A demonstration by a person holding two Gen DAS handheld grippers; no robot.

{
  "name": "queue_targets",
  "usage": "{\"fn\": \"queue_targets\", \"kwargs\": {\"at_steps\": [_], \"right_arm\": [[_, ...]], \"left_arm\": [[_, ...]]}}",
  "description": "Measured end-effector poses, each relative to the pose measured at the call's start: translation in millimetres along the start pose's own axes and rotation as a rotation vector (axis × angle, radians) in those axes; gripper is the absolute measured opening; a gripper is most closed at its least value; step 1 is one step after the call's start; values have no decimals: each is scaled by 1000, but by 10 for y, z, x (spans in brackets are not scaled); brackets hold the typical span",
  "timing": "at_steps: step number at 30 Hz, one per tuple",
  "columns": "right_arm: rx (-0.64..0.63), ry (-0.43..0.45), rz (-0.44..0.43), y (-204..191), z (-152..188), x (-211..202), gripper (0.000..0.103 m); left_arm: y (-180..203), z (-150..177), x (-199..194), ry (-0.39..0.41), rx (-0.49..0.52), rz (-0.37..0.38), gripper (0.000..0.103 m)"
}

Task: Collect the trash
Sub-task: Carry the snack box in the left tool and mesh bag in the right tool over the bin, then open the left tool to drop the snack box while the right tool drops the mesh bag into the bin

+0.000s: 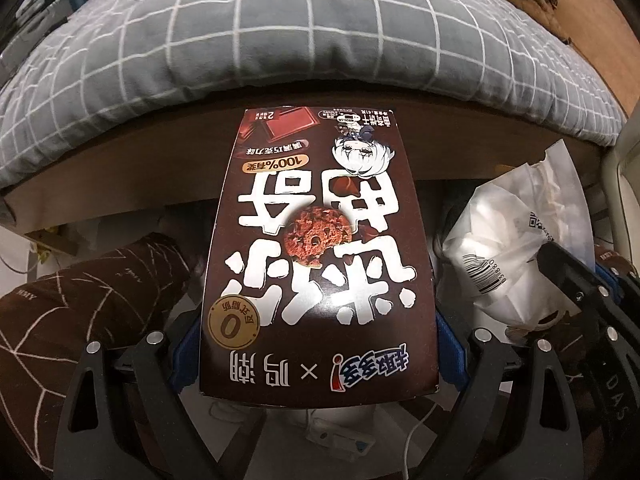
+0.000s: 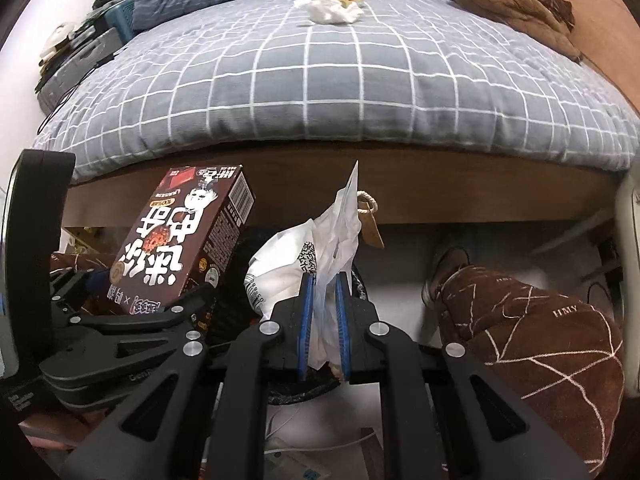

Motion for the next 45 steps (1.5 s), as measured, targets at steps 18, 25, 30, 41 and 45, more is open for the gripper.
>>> {"fn": "queue_targets", "kwargs": {"at_steps": [18, 25, 30, 41, 45], "right_arm": [[-46, -9, -44, -323, -101, 142, 11], [-89, -6, -64, -564, -164, 183, 12], [-115, -12, -72, -660, -207, 233, 13], [-87, 41, -45, -519, -232, 168, 58], [-79, 66, -17, -437, -256, 83, 73]], "left_arm": [[-494, -19, -10, 70, -17, -65, 97], [-717, -36, -57, 84, -72, -61, 97], [-809, -30, -106, 102, -101, -64, 97], [-776, -37, -76, 109, -97, -73, 97], [-707, -45, -113, 118, -79, -71, 97]]}}
Point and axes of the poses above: each gripper's, at about its wrist camera, not at the fingertips, and x roughly the way its jaws point, y to its right, z to its underside, the point moved 1 cm from there along x, roughly the way its jaws point, and after that the axes turned 3 degrees about -x, right-handed, at the moved point
